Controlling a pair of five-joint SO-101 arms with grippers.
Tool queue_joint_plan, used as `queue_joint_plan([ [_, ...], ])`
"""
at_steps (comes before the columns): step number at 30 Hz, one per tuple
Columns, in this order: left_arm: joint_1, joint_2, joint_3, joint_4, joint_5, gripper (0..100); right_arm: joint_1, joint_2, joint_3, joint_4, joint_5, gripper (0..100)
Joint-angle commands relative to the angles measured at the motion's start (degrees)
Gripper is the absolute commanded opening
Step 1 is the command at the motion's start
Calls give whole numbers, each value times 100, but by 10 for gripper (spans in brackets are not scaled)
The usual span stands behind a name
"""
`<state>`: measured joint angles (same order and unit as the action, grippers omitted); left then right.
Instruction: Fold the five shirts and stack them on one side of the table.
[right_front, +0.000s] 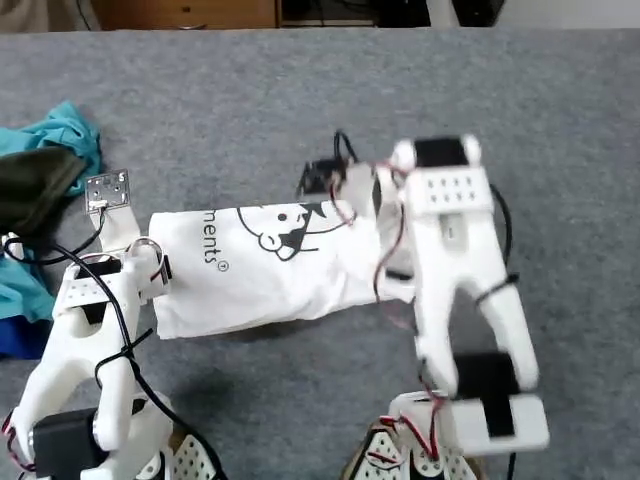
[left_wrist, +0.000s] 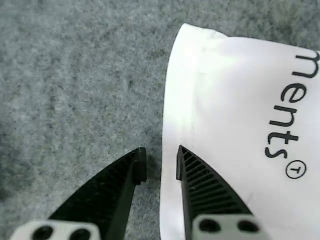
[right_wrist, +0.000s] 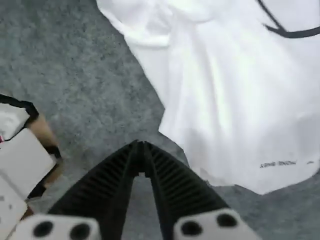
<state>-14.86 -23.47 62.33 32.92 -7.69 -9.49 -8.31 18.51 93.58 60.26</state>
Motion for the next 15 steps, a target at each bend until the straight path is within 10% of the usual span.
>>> queue_joint_plan([
  [1, 79, -48, -211, -9, -26, 117, -84, -549, 1385, -818, 88, 3],
  [15, 79, -48, -211, -9, -26, 117, 523, 1701, -295, -2013, 105, 3],
])
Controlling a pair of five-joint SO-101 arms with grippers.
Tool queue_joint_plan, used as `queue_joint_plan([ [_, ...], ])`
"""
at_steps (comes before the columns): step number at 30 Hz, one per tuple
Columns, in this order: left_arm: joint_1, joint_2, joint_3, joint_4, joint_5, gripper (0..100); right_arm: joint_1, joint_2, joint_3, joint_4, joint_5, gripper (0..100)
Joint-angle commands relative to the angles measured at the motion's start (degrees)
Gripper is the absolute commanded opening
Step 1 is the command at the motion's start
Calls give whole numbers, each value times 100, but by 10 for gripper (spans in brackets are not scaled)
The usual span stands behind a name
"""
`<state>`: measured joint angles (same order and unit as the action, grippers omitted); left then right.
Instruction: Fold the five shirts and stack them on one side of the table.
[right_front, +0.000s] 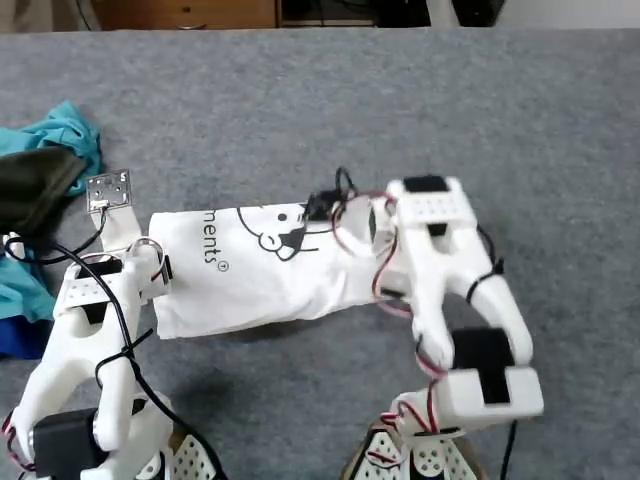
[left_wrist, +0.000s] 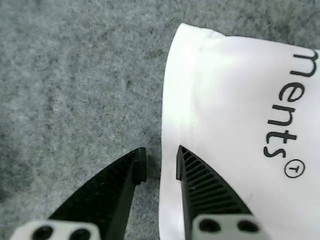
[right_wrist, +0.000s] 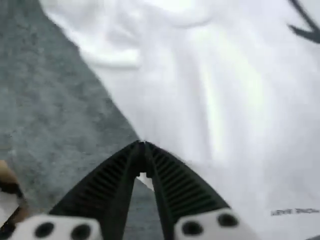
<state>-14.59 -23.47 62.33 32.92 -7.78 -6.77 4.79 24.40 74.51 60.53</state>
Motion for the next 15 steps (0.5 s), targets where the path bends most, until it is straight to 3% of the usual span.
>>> queue_joint_plan([
  [1, 53, -48, -211, -9, -18, 117, 286, 602, -1165, -176, 105, 3],
  [11, 62, -48, -211, -9, -18, 117, 295, 901, -3240, 624, 70, 3],
  [15, 62, -48, -211, -9, -18, 117, 295, 585, -3424, 1538, -62, 3],
])
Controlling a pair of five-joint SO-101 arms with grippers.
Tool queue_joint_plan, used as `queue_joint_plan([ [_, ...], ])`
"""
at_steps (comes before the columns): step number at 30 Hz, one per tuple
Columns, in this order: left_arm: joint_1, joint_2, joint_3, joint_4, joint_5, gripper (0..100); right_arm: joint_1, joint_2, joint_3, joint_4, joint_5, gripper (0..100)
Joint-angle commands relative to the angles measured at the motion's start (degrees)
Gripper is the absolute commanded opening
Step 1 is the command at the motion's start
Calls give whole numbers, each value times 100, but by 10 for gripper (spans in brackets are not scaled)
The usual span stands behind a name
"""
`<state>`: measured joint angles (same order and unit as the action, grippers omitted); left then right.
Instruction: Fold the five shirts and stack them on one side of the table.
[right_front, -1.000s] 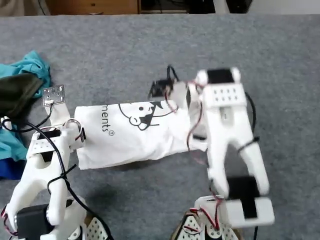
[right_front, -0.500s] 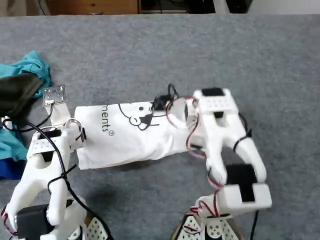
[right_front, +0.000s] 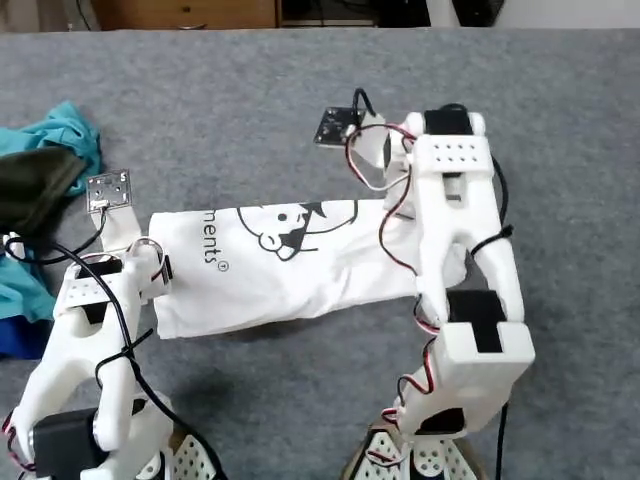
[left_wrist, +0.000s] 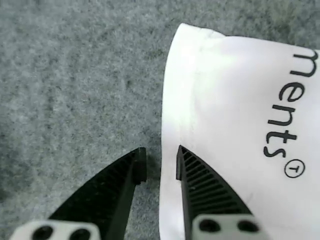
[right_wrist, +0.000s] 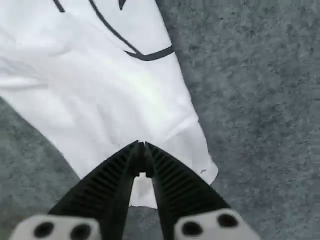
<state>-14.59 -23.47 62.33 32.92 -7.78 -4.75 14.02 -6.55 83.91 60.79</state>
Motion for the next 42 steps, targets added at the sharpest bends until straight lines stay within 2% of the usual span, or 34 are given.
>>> queue_joint_plan([
  [1, 62, -48, -211, -9, -18, 117, 84, -470, -312, 844, -88, 3],
  [4, 62, -48, -211, -9, -18, 117, 84, -927, 127, 1064, -79, 2],
  [9, 202, -57, -211, -9, -18, 117, -400, -1305, 1622, -9, -211, 2],
  [14, 193, -66, -167, -9, -26, 117, -1640, -1253, 2721, -1697, -1477, 3],
  [17, 176, -66, -167, -9, -26, 117, -1930, -866, 2703, -2312, -1811, 3],
  [22, 158, -66, -158, -9, -26, 117, -1560, 189, 2070, -2602, -1916, 3],
  [25, 158, -66, -158, -9, -26, 117, -1446, 259, 1525, -1820, -1916, 2],
  [28, 158, -66, -158, -9, -26, 117, -1446, -303, 927, -985, -2136, 2],
  [34, 158, -66, -158, -9, -26, 117, -1244, -2035, 382, -501, -2145, 2],
  [36, 158, -66, -158, -9, -26, 117, -954, -2360, 488, -369, -1890, 2],
  [42, 176, -66, -158, -9, -26, 117, 497, -2510, 1560, -466, -1055, 2],
])
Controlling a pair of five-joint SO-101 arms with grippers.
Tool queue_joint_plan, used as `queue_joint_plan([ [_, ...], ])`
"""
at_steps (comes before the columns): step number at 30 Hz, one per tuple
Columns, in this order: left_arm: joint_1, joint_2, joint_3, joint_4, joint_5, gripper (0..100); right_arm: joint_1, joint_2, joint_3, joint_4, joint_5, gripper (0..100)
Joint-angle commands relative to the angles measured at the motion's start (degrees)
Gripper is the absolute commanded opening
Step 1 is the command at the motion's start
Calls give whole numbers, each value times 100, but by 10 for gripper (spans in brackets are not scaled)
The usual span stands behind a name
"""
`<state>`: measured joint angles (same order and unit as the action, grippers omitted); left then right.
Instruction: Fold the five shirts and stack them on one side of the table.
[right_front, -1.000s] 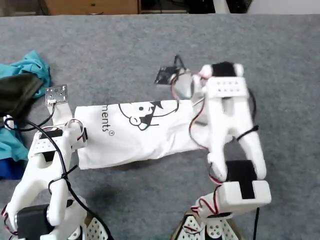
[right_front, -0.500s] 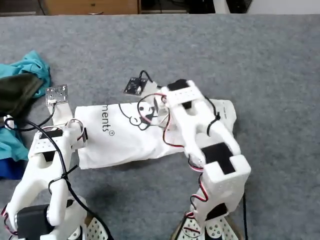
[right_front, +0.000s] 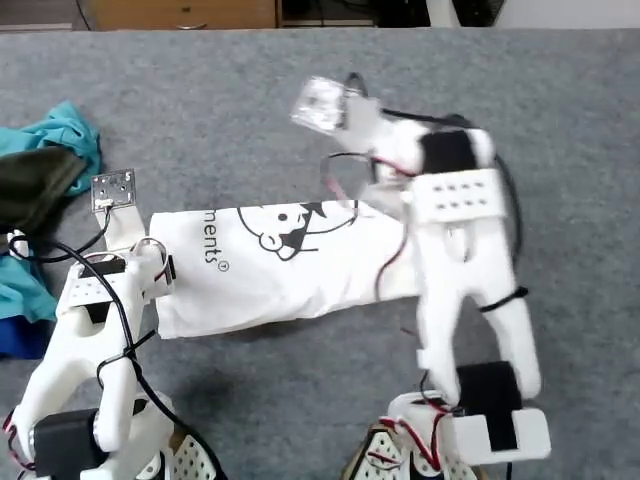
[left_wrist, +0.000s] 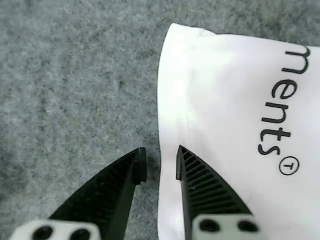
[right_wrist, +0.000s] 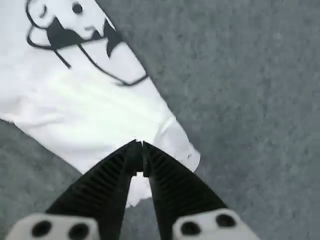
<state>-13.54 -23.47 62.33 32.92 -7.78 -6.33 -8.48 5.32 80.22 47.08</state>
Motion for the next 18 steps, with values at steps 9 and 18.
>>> queue_joint_plan([
  [9, 88, -66, -132, -9, -26, 105, 848, 743, 2193, -2769, 220, 2],
  [18, 62, -84, -677, 1169, -18, 111, 1235, 1666, 848, -1363, -273, 2],
])
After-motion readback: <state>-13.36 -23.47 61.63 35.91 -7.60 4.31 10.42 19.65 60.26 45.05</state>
